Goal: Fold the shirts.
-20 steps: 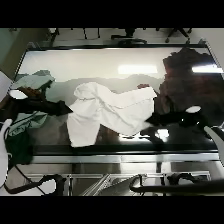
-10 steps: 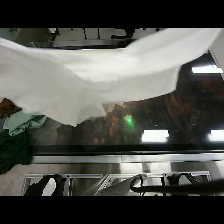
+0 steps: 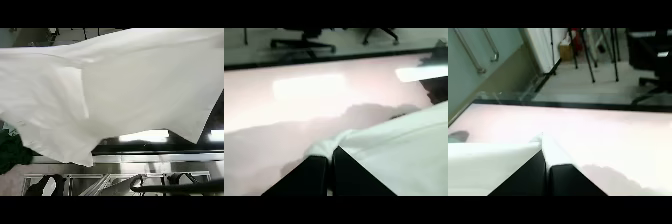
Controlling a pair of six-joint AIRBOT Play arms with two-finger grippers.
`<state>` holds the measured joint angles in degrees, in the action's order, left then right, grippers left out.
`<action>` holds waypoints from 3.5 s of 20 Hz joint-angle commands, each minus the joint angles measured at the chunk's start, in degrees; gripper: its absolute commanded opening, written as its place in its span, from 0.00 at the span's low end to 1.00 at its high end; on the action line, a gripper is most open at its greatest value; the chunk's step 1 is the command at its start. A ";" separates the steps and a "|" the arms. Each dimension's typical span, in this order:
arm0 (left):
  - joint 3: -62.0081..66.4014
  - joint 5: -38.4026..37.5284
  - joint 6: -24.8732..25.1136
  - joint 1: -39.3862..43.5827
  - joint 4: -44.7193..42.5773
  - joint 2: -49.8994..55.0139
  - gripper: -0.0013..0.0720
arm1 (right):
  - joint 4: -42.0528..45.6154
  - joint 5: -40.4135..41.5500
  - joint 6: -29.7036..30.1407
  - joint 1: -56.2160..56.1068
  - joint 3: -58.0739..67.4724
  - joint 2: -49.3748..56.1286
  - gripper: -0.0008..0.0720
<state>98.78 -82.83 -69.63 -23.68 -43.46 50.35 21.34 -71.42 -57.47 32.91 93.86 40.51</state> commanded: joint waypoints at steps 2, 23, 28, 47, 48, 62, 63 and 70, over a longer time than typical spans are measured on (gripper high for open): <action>-12.04 5.95 2.71 13.79 -8.52 13.90 0.04 | -1.99 2.58 7.85 -5.38 -20.00 8.28 0.03; 11.87 7.74 -8.41 20.13 -21.68 64.08 0.04 | 18.60 8.92 4.00 -13.60 2.12 55.58 0.03; 6.12 7.54 -10.16 20.37 -22.58 64.30 0.04 | 21.55 7.98 2.97 -13.73 2.10 55.76 0.03; -49.62 -1.27 -17.03 12.92 -22.67 17.92 0.84 | 31.34 -9.99 -4.07 3.37 -11.23 34.95 0.52; -58.01 0.98 -17.00 11.80 -22.21 12.96 0.84 | 31.28 -9.38 -4.07 3.85 -13.07 34.75 0.51; -81.20 23.71 0.98 9.11 4.42 14.67 0.41 | 27.10 -8.41 -5.70 3.54 -16.81 34.73 0.73; -79.25 21.40 4.46 9.11 5.92 16.57 0.07 | 28.13 -9.66 -6.51 3.54 -16.81 34.73 0.73; -64.70 6.12 4.98 9.11 4.02 20.50 0.04 | 36.85 -15.98 -10.91 3.26 -25.99 31.34 0.73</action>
<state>29.15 -70.50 -65.56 -14.55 -39.90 69.76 55.86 -85.60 -66.85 36.40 73.32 73.97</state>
